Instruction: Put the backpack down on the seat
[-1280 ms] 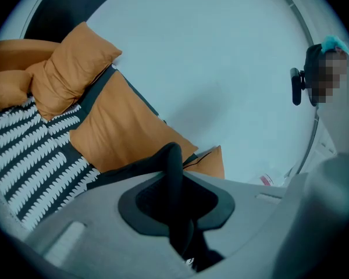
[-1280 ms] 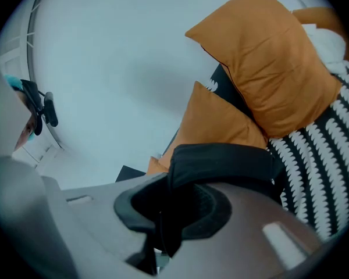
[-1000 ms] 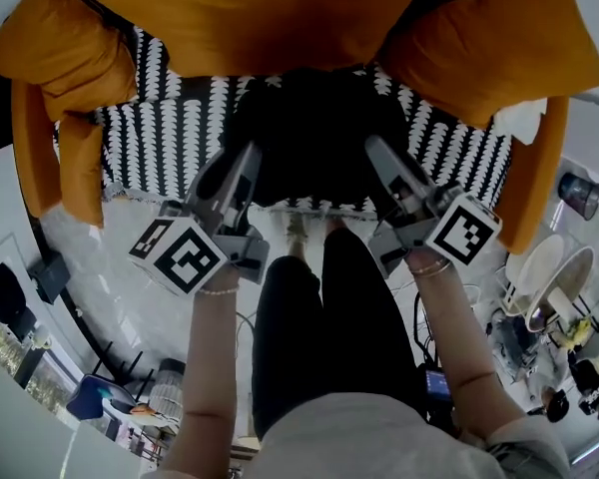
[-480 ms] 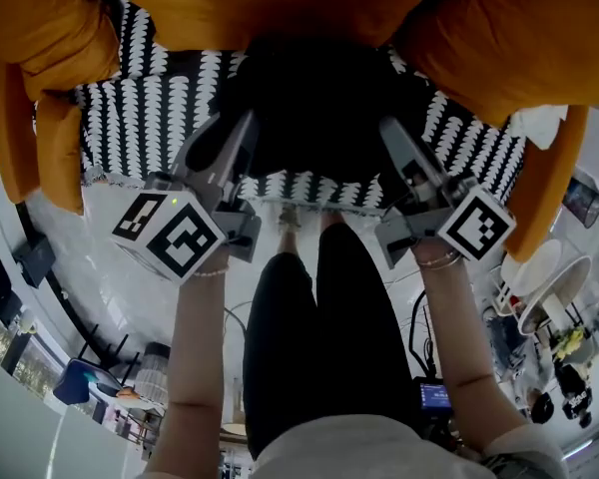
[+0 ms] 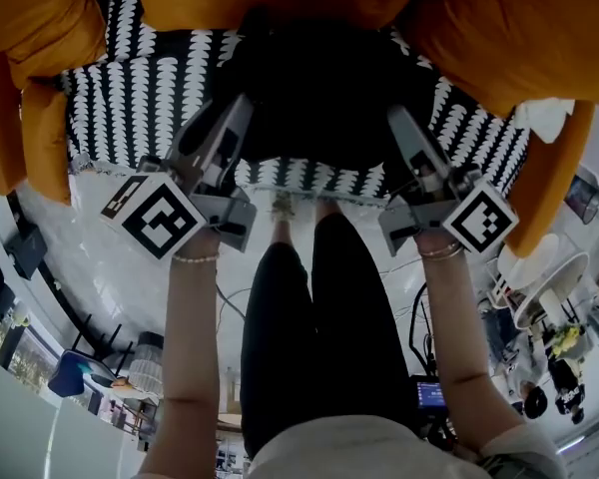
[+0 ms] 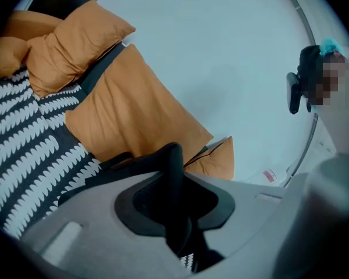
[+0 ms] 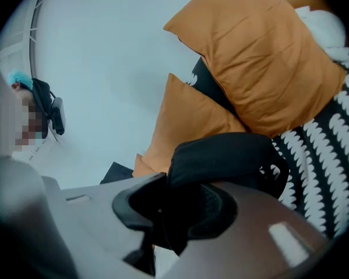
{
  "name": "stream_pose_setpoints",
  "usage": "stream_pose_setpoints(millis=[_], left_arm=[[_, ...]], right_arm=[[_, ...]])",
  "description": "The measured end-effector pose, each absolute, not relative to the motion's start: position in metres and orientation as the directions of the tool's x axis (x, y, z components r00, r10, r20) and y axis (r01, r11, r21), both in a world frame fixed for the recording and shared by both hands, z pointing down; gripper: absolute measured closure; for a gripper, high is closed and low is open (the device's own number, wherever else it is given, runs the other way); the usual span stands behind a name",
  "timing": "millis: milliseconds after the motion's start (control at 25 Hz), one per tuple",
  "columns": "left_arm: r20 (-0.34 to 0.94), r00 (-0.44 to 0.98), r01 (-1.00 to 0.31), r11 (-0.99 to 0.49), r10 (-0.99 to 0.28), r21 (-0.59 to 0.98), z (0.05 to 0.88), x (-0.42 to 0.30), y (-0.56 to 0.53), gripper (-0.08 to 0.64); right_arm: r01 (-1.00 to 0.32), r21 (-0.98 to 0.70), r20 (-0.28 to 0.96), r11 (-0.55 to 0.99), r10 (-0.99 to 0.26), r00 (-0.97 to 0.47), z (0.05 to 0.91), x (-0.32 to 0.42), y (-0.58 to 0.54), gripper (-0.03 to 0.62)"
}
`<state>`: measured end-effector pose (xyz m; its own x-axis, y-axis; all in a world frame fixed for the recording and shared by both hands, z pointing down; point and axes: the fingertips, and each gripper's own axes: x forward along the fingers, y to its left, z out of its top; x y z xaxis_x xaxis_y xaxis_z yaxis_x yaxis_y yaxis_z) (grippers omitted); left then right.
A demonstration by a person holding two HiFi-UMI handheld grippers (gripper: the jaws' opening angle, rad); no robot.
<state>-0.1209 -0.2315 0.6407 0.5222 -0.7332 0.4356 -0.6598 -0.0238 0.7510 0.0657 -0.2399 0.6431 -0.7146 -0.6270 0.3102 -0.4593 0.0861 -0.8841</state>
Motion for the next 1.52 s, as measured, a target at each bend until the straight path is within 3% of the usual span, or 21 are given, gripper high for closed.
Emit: stream_pose_setpoints(millis=[560,1040,1520], left_arm=[[0.573,0.445,-0.707,0.122,-0.689,0.696,0.671,-0.132,-0.209,0.413],[0.599,0.348,-0.735,0.186,-0.721,0.652,0.665,-0.152,-0.201,0.289],[0.597,0.392,-0.727,0.161,-0.700,0.667,0.646,-0.143,-0.182,0.281]], right_arm=[[-0.665,-0.746,0.541,-0.032,-0.613,-0.576,0.677,0.081,-0.215,0.357],[-0.730,-0.660,0.659,-0.179,-0.604,-0.447,0.695,0.119,-0.190,0.336],[-0.678,-0.684,0.623,-0.269,-0.699,-0.351,0.674,0.152,-0.171,0.336]])
